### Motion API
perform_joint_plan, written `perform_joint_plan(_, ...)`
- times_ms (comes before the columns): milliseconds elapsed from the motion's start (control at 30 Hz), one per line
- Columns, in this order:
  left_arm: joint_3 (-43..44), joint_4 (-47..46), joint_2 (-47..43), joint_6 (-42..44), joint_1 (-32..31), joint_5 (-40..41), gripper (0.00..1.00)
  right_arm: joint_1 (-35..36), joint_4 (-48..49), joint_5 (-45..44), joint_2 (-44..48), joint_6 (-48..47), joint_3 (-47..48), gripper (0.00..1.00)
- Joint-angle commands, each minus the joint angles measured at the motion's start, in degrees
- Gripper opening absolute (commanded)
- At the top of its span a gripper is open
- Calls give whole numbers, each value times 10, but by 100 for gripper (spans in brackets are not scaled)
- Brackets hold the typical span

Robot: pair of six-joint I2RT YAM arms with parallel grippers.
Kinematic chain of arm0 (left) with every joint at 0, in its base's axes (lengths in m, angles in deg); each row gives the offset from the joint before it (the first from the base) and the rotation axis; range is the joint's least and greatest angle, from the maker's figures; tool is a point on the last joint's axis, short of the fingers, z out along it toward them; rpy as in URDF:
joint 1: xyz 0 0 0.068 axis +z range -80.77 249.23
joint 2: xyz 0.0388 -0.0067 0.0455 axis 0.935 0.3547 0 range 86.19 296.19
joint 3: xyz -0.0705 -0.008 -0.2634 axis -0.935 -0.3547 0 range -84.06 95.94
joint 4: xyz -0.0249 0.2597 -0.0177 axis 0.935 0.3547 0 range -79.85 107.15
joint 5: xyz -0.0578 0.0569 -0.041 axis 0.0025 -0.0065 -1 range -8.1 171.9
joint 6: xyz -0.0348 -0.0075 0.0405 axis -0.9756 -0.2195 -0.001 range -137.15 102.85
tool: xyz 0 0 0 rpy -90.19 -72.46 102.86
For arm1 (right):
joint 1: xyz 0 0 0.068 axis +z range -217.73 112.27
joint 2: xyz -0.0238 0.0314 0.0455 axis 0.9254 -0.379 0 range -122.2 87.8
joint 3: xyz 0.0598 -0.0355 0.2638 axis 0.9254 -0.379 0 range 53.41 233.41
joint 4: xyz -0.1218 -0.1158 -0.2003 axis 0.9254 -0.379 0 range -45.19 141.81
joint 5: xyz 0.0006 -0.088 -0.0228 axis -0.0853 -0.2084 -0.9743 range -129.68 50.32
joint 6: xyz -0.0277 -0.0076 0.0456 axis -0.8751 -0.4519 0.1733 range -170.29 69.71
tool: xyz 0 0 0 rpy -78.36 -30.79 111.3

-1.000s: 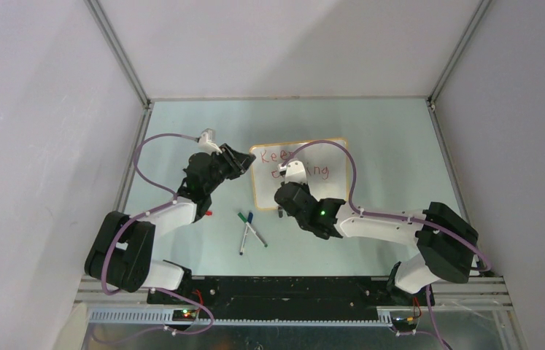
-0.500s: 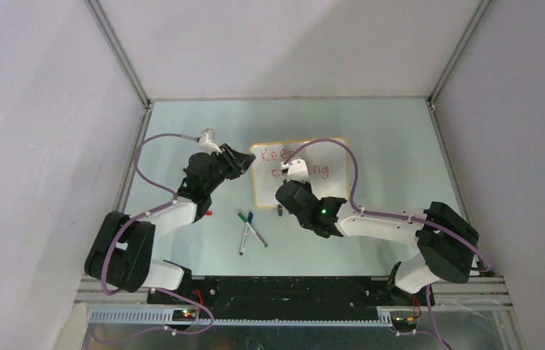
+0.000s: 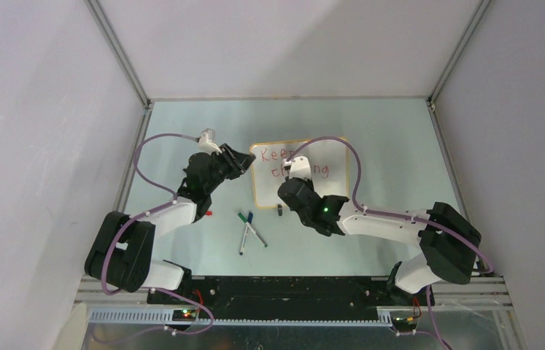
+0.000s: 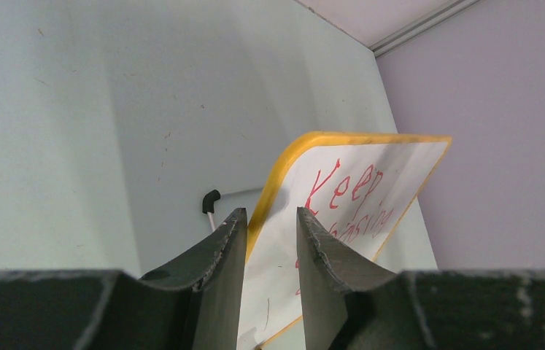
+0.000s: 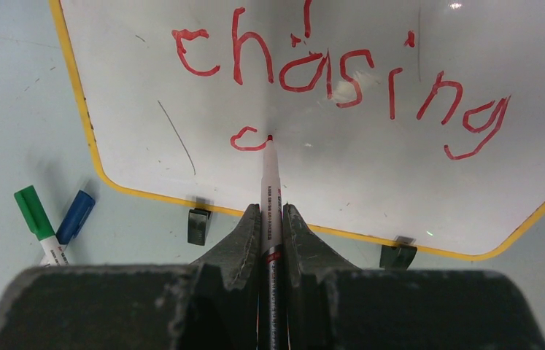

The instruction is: Write a sentence on the whiteboard

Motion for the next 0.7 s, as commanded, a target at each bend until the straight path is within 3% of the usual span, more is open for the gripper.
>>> perform_joint_plan(0,23,-7,-10,15,4,-1,36,-11,32,-19,19,-8,21,0)
perform_joint_plan(667,23,-3,-9,17,3,-2,26,-28,56,5,29,-17,21,0)
